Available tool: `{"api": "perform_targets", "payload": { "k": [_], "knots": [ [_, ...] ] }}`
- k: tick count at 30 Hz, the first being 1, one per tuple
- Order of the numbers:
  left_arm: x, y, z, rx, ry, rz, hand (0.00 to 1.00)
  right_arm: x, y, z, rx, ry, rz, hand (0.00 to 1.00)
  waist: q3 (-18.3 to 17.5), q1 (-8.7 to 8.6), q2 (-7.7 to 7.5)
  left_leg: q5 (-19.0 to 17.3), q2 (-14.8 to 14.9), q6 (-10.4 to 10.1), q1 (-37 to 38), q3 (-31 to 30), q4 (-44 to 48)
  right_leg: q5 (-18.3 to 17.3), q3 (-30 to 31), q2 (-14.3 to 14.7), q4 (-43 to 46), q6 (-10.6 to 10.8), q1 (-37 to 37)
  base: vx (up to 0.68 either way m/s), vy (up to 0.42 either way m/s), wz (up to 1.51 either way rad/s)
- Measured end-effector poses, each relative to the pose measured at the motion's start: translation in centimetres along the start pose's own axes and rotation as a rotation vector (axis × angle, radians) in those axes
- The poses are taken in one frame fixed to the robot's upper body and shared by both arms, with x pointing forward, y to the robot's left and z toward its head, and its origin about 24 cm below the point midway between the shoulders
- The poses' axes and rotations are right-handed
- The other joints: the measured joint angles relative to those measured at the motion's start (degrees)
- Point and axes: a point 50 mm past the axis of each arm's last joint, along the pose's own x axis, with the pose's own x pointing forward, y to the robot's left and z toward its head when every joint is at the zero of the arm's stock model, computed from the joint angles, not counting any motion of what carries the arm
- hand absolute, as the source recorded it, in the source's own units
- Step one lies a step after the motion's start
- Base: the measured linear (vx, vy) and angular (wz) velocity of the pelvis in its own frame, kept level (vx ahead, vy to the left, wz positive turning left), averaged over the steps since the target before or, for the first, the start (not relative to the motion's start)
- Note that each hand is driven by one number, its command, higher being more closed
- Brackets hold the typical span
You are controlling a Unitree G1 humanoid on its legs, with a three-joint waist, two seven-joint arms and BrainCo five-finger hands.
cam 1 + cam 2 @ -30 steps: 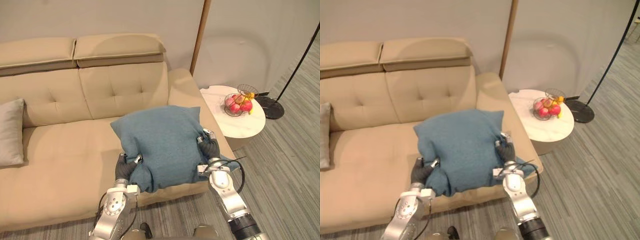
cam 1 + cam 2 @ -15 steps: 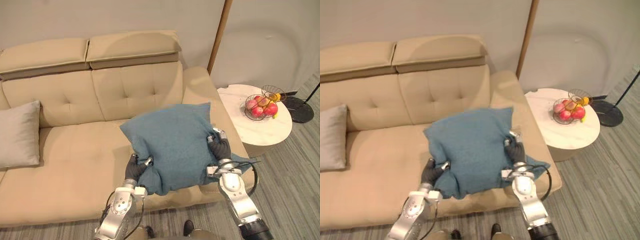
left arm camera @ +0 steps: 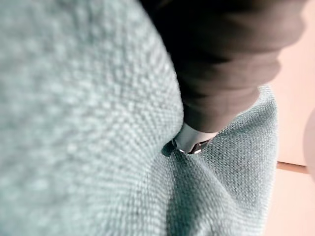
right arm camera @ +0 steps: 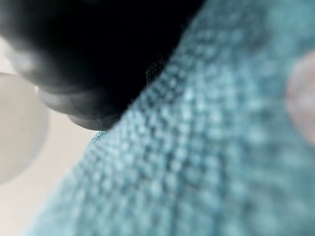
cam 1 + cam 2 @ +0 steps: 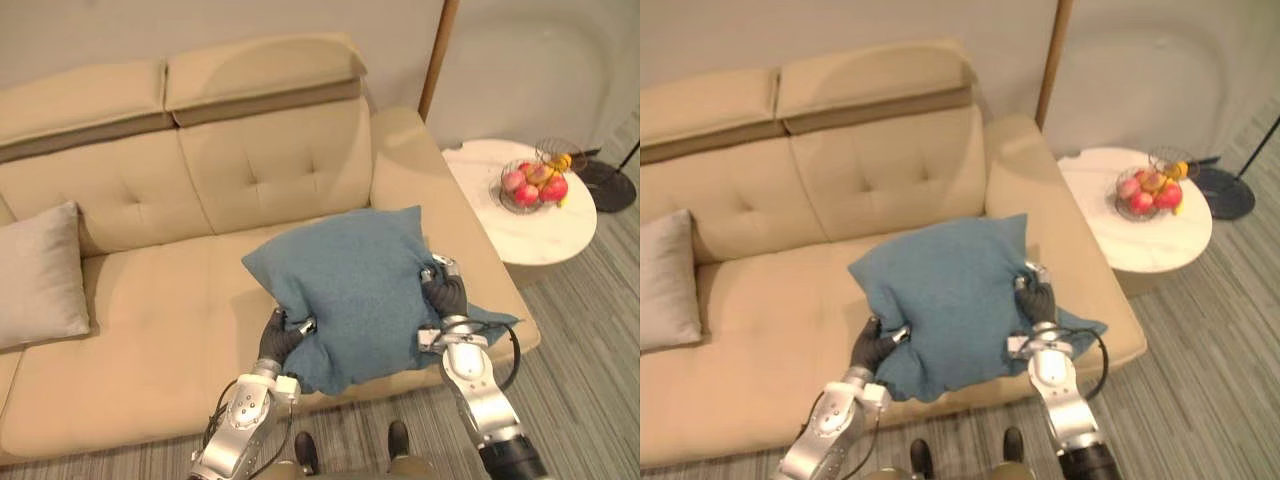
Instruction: Pick up cushions and gather them together orderly.
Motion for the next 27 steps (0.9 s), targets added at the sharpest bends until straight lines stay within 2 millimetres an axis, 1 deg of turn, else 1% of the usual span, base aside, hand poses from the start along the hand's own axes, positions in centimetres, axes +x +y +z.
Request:
{"api": "perform_targets", "payload": {
  "k": [2,3,4,5,6,7,8,9,11,12,13,14,15,16,17,18,19,20,21,22,23,24,25,26,27],
  "knots": [
    [2.6,0.5,3.0,0.017,-0.124,0.038,1.0,2.5,0.2,1.3,-0.006,-0.046,-0.016,1.0,2.54,0.25,0.21,1.41,0.16,0.04,-3.7,-0.92,-0.14,1.31,-0.68,0.24,-0.26,-0.38,-3.2,-0.15,-0.007,0.18],
    [3.1,0.7,3.6,0.019,-0.148,0.043,1.0,2.9,0.3,1.6,-0.006,-0.056,-0.019,1.0,3.03,0.28,0.25,1.91,0.16,0.04,-4.19,-1.09,-0.24,1.54,-0.81,0.26,-0.28,-0.37,-3.63,-0.12,-0.004,0.19],
    [4.3,0.8,5.2,0.03,-0.207,0.061,1.0,4.0,0.3,2.4,0.001,-0.083,-0.038,1.0,3.86,0.83,0.35,2.91,0.22,0.05,-5.61,-1.26,-0.66,2.07,-1.07,0.31,-0.29,-0.44,-5.07,-0.12,-0.006,0.2],
    [6.2,0.9,7.5,0.052,-0.289,0.083,1.0,5.7,0.1,3.8,0.011,-0.121,-0.063,1.0,4.73,1.72,0.69,4.03,0.3,0.08,-7.54,-1.64,-1.07,2.55,-1.61,0.43,-0.27,-0.62,-6.85,-0.09,-0.005,0.18],
    [6.4,0.9,7.7,0.055,-0.298,0.087,1.0,5.9,0.1,3.9,0.012,-0.124,-0.065,1.0,4.92,1.79,0.7,4.13,0.31,0.06,-7.68,-1.68,-1.12,2.58,-1.67,0.44,-0.23,-0.64,-6.98,-0.1,-0.01,0.16],
    [7.5,0.9,9.5,0.075,-0.356,0.102,1.0,7.2,-0.1,5.1,0.029,-0.154,-0.091,1.0,5.91,2.3,0.85,4.85,0.39,0.01,-8.51,-2.01,-1.51,2.83,-1.93,0.61,-0.14,-0.73,-7.86,-0.07,-0.01,0.12],
    [8.3,0.9,10.6,0.088,-0.394,0.109,1.0,8.0,-0.4,6.0,0.044,-0.173,-0.112,1.0,6.12,2.5,0.96,5.57,0.39,0.0,-9.25,-2.45,-2.2,2.99,-2.23,0.76,-0.1,-0.84,-8.74,-0.1,-0.018,0.16],
    [9.0,0.8,12.3,0.101,-0.45,0.123,1.0,9.0,-0.7,7.4,0.06,-0.208,-0.136,1.0,6.25,3.01,0.99,6.35,0.51,-0.13,-10.66,-2.64,-2.9,3.03,-2.45,0.87,0.35,-0.88,-10.54,-0.08,-0.019,0.14],
    [11.0,0.7,16.4,0.144,-0.571,0.156,1.0,11.6,-1.5,11.1,0.104,-0.292,-0.201,1.0,8.03,4.05,1.3,8.44,0.61,-0.29,-12.38,-3.08,-4.89,3.06,-2.63,0.96,1.76,-0.92,-13.68,-0.06,-0.011,0.09],
    [11.3,0.7,17.2,0.147,-0.593,0.168,1.0,12.0,-1.7,11.9,0.111,-0.307,-0.215,1.0,8.37,4.16,1.42,8.76,0.61,-0.29,-12.81,-3.21,-5.07,3.06,-2.74,0.96,2.02,-0.92,-14.2,-0.05,-0.002,0.1],
    [12.0,0.6,19.3,0.154,-0.645,0.185,1.0,13.0,-2.0,13.8,0.128,-0.345,-0.242,1.0,9.43,4.34,1.71,9.44,0.61,-0.33,-13.65,-3.59,-5.55,3.06,-3.02,0.98,2.51,-0.93,-15.32,-0.04,-0.002,0.16],
    [12.9,0.6,21.6,0.163,-0.696,0.211,1.0,14.0,-2.2,15.9,0.142,-0.381,-0.268,1.0,11.32,4.3,2.14,10.32,0.56,-0.43,-13.79,-4.29,-6.37,3.06,-3.58,0.99,2.64,-0.93,-15.51,-0.04,0.002,0.17],
    [13.2,0.5,22.4,0.166,-0.711,0.221,1.0,14.3,-2.4,16.7,0.15,-0.393,-0.281,1.0,11.88,4.33,2.18,10.54,0.57,-0.46,-14.0,-4.43,-6.53,3.06,-3.71,1.02,2.7,-0.94,-15.72,-0.04,-0.001,0.15],
    [13.6,0.4,24.1,0.171,-0.744,0.236,1.0,14.9,-2.6,18.3,0.167,-0.419,-0.302,1.0,12.05,4.6,2.22,10.98,0.59,-0.46,-15.38,-4.67,-6.82,3.06,-3.82,1.07,3.24,-0.94,-17.41,-0.04,-0.005,0.12],
    [14.0,0.4,26.8,0.166,-0.797,0.27,1.0,15.6,-2.9,21.0,0.195,-0.466,-0.328,1.0,12.36,4.71,2.39,11.82,0.53,-0.51,-17.73,-5.32,-6.83,3.21,-4.19,0.99,3.82,-1.14,-19.77,-0.03,-0.009,0.14],
    [14.1,0.4,27.8,0.158,-0.815,0.284,1.0,15.8,-3.0,22.1,0.209,-0.481,-0.339,1.0,12.85,4.67,2.6,12.03,0.53,-0.7,-18.3,-5.85,-6.82,3.31,-4.61,0.96,3.82,-1.28,-20.2,-0.02,-0.002,0.19],
    [14.3,0.3,29.5,0.141,-0.844,0.306,1.0,16.1,-3.2,23.8,0.234,-0.504,-0.36,1.0,14.39,4.75,2.8,12.41,0.55,-0.7,-18.59,-6.29,-6.83,3.32,-5.19,0.92,3.82,-1.29,-20.22,-0.01,0.0,0.19],
    [14.3,0.5,31.1,0.122,-0.871,0.334,1.0,16.3,-3.0,25.4,0.261,-0.523,-0.372,1.0,15.6,4.83,2.87,12.77,0.56,-1.07,-18.99,-7.0,-6.83,3.33,-5.63,0.92,3.79,-1.3,-20.34,-0.01,-0.004,0.22],
    [14.3,0.5,32.1,0.105,-0.885,0.354,1.0,16.3,-2.8,26.5,0.29,-0.537,-0.382,1.0,15.7,4.83,2.97,13.13,0.58,-1.55,-19.83,-7.63,-6.84,3.33,-6.09,0.89,3.69,-1.3,-20.92,0.0,-0.018,0.21],
    [14.1,0.6,33.4,0.079,-0.91,0.381,1.0,16.3,-2.4,28.1,0.315,-0.555,-0.392,1.0,15.84,4.95,3.15,13.41,0.69,-1.73,-21.01,-8.38,-6.84,3.33,-6.62,0.98,3.57,-1.3,-21.67,0.01,-0.023,0.31],
    [14.0,0.6,34.8,0.055,-0.931,0.402,1.0,16.2,-2.4,29.7,0.316,-0.58,-0.411,1.0,16.41,5.05,3.63,13.92,0.71,-2.43,-21.92,-9.02,-6.84,3.33,-7.28,0.98,3.29,-1.31,-21.91,0.01,-0.018,0.3],
    [13.9,0.5,35.7,0.042,-0.945,0.413,1.0,16.1,-2.4,30.8,0.323,-0.598,-0.422,1.0,16.63,5.35,3.75,14.24,0.71,-2.84,-22.63,-9.23,-6.84,3.33,-7.66,0.97,3.12,-1.31,-22.3,0.01,-0.01,0.31],
    [13.6,0.5,36.9,0.03,-0.967,0.425,1.0,16.0,-2.4,32.3,0.318,-0.625,-0.436,1.0,16.85,5.62,3.78,14.77,0.69,-3.11,-23.65,-9.79,-6.84,3.4,-8.02,0.97,2.76,-1.4,-22.9,0.01,-0.01,0.25],
    [13.3,0.5,38.1,0.007,-0.992,0.442,1.0,15.7,-2.6,33.9,0.314,-0.658,-0.451,0.0,17.16,5.89,3.9,15.19,0.69,-3.57,-24.76,-10.5,-6.85,3.42,-8.65,1.0,2.4,-1.44,-23.48,0.02,-0.005,0.25],
    [13.1,0.4,38.8,-0.007,-1.004,0.446,1.0,15.4,-2.6,34.8,0.317,-0.676,-0.461,0.0,17.43,6.03,4.04,15.36,0.69,-3.79,-25.42,-10.76,-6.85,3.42,-9.07,1.01,2.26,-1.44,-23.79,0.03,0.006,0.23]
  ]
}}
